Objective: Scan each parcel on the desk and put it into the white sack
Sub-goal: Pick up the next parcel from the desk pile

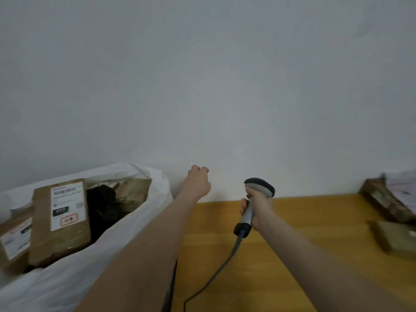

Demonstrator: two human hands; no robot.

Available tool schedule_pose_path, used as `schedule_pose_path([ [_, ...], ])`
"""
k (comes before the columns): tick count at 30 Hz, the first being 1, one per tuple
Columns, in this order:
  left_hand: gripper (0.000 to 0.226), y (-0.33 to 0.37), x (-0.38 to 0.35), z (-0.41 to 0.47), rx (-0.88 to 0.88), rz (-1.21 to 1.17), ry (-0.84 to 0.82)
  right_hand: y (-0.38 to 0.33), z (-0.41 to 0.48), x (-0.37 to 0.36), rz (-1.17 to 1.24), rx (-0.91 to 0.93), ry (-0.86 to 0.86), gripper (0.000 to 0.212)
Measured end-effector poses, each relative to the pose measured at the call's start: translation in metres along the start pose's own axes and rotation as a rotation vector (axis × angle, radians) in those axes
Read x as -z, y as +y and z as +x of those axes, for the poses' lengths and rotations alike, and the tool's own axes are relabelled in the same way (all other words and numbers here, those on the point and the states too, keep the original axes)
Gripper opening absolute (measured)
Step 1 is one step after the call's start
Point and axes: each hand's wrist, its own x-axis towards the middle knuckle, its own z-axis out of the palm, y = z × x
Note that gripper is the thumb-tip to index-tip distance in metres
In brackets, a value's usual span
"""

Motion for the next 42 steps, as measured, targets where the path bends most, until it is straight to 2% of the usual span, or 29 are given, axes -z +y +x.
schedule_pose_path([
  [6, 0.048, 0.157, -0.085, -0.021, -0.154, 0.03, -0.201, -0.042, -0.007, 0.167, 0.057, 0.061, 0.195, 0.014],
  [14, 0.054, 0.373, -0.192, -0.082, -0.398, 0.077, -0.41, -0.081, -0.034, 0.384, 0.155, 0.047, 0.523, 0.016],
  [19, 0.053, 0.45, -0.239, -0.094, -0.476, 0.095, -0.495, -0.098, -0.037, 0.464, 0.231, 0.041, 0.669, 0.019],
  [24, 0.055, 0.494, -0.288, -0.076, -0.491, 0.067, -0.586, -0.108, -0.013, 0.512, 0.298, 0.001, 0.775, 0.021],
  [27, 0.055, 0.521, -0.324, -0.044, -0.398, -0.079, -0.613, -0.118, 0.021, 0.536, 0.339, 0.009, 0.813, 0.022],
  [32, 0.062, 0.562, -0.372, -0.002, -0.079, -0.56, -0.667, -0.136, 0.068, 0.559, 0.344, 0.043, 0.848, 0.02],
  [36, 0.077, 0.595, -0.416, 0.029, 0.215, -0.835, -0.855, -0.149, 0.103, 0.576, 0.324, 0.073, 0.853, 0.019],
  [39, 0.06, 0.612, -0.44, 0.039, 0.358, -0.953, -0.918, -0.155, 0.116, 0.586, 0.314, 0.095, 0.841, 0.018],
  [42, 0.033, 0.626, -0.45, 0.046, 0.404, -1.02, -0.797, -0.157, 0.123, 0.594, 0.306, 0.099, 0.823, 0.013],
])
